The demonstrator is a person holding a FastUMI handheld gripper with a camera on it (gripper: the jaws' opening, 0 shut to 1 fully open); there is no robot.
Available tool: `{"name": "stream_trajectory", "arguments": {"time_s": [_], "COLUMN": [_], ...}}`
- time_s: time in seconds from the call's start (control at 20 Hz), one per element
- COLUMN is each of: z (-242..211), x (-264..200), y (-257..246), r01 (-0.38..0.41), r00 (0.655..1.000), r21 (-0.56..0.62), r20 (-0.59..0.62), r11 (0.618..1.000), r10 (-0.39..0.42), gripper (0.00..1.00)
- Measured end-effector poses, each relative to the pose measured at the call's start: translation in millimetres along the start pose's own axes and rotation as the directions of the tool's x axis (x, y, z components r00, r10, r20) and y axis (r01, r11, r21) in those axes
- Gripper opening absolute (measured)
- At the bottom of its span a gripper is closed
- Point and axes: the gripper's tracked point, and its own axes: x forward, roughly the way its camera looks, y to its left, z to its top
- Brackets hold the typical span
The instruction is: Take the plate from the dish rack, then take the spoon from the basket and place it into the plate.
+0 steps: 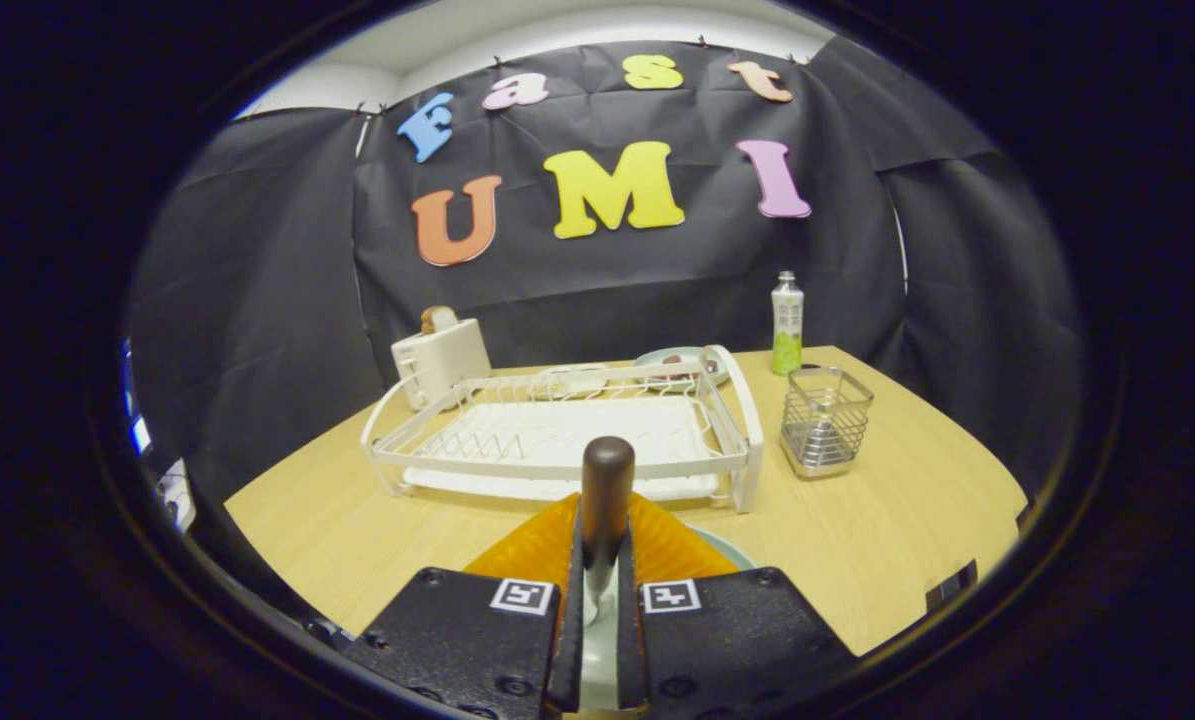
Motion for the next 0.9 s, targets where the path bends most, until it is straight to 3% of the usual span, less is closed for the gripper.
{"name": "stream_trajectory", "arguments": {"time_s": [0.1, 0.15, 0.2, 0.6, 0.9], "z": [8.2, 12.4, 15.7, 42.6, 52.7], "x": [-2.2, -4.9, -9.7, -50.4, -90.2], "y": [-15.3, -20.7, -24.6, -50.3, -34.0], "r01": [0.031, 0.036, 0.038, 0.147, 0.144], "r00": [1.000, 0.999, 0.999, 0.983, 0.979], "r21": [0.030, 0.049, 0.067, 0.000, -0.035], "r20": [-0.002, 0.005, 0.016, 0.115, 0.152], "r11": [0.999, 0.998, 0.997, 0.989, 0.989], "r10": [-0.031, -0.036, -0.039, -0.146, -0.137], "gripper": [0.24, 0.32, 0.52, 0.93, 0.94]}}
